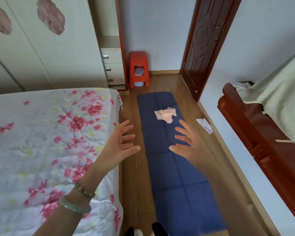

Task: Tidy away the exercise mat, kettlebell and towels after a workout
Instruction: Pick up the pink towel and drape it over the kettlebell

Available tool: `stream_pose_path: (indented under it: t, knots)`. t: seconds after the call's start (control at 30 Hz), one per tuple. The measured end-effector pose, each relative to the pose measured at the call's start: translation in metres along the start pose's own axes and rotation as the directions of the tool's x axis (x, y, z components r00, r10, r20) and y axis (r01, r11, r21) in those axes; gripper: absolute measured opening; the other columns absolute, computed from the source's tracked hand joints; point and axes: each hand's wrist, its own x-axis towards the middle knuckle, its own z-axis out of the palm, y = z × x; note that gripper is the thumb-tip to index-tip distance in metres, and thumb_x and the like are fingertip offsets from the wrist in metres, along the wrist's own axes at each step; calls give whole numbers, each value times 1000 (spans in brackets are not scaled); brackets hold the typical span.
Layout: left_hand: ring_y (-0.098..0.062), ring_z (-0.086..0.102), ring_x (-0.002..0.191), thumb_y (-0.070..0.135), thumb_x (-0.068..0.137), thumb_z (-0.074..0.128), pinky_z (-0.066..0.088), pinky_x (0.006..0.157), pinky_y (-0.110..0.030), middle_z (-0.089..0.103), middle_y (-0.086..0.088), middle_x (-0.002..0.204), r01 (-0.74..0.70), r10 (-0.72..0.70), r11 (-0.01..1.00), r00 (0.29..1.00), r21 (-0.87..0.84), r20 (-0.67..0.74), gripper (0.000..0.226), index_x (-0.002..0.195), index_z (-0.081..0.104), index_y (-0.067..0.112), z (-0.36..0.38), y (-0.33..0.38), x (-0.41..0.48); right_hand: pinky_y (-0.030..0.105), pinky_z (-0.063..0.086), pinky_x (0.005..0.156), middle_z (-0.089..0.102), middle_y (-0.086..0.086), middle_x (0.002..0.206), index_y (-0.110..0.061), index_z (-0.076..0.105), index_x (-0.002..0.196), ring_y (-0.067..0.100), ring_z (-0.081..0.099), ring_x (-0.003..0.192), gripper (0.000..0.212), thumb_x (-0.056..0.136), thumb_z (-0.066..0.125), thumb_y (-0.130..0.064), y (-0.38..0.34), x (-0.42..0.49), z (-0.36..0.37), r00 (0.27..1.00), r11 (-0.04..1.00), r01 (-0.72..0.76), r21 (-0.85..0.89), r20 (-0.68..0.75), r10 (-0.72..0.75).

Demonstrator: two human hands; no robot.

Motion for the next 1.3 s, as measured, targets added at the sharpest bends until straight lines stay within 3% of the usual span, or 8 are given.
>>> stream_pose_path:
  t: [0.2,0.37,0.67,0.83,1.0,1.07,1.2,1.3]
  knots:
    - [-1,56,112,26,68,74,52,85,-20,46,17,133,28,-27,999,999,-30,36,80,137,34,33,-28,-23,104,9,46,75,40,-15,132,-25,26,145,3,48,114,82,79,72,-12,2,107,3,999,999,-31,-37,-24,30]
    - [-4,57,114,27,69,80,52,83,-21,48,17,133,26,-25,997,999,-72,25,76,131,37,39,-57,-38,209,20,46,86,43,-12,131,-27,29,142,10,50,117,80,78,73,-10,17,223,3,999,999,-9,-33,-44,7]
    - [-3,57,112,28,66,76,52,84,-23,48,18,131,51,-50,998,998,-32,30,75,129,38,41,-95,-46,413,12,49,77,46,-10,131,-37,32,138,8,53,116,80,75,77,-13,26,441,-21,997,1000,8,5,-73,-8]
    - [-1,57,109,24,71,76,52,79,-17,47,19,130,75,-74,997,996,-11,52,74,133,37,36,-106,-60,502,15,50,78,45,-25,124,-48,31,132,5,53,113,79,74,78,-21,31,527,-31,995,999,-16,-39,-98,12]
    - [6,58,102,10,76,75,49,71,-10,47,20,126,77,-80,997,986,29,143,73,134,35,31,-116,-85,604,33,51,92,45,-24,126,-56,34,125,10,51,119,80,72,80,-17,46,602,-37,983,997,-83,2,-164,82]
    - [-1,58,107,12,76,76,51,74,-12,46,19,128,73,-81,996,977,47,199,75,135,35,32,-123,-97,652,33,49,94,45,-26,126,-57,34,125,9,50,120,81,70,81,-20,48,634,-37,974,995,-104,7,-202,103]
    - [-10,57,113,14,71,77,53,84,-22,47,12,133,47,-55,998,946,33,319,78,136,36,28,-138,-111,748,36,50,93,50,-13,133,-49,35,133,10,51,122,89,56,80,-42,52,699,-34,940,990,-133,47,-309,141]
    - [-6,56,114,16,71,78,53,85,-22,47,14,134,71,-80,997,902,37,425,81,139,36,27,-148,-118,813,40,51,94,49,-13,132,-58,36,126,8,51,119,83,60,82,-36,47,739,-28,904,983,-158,92,-387,182]
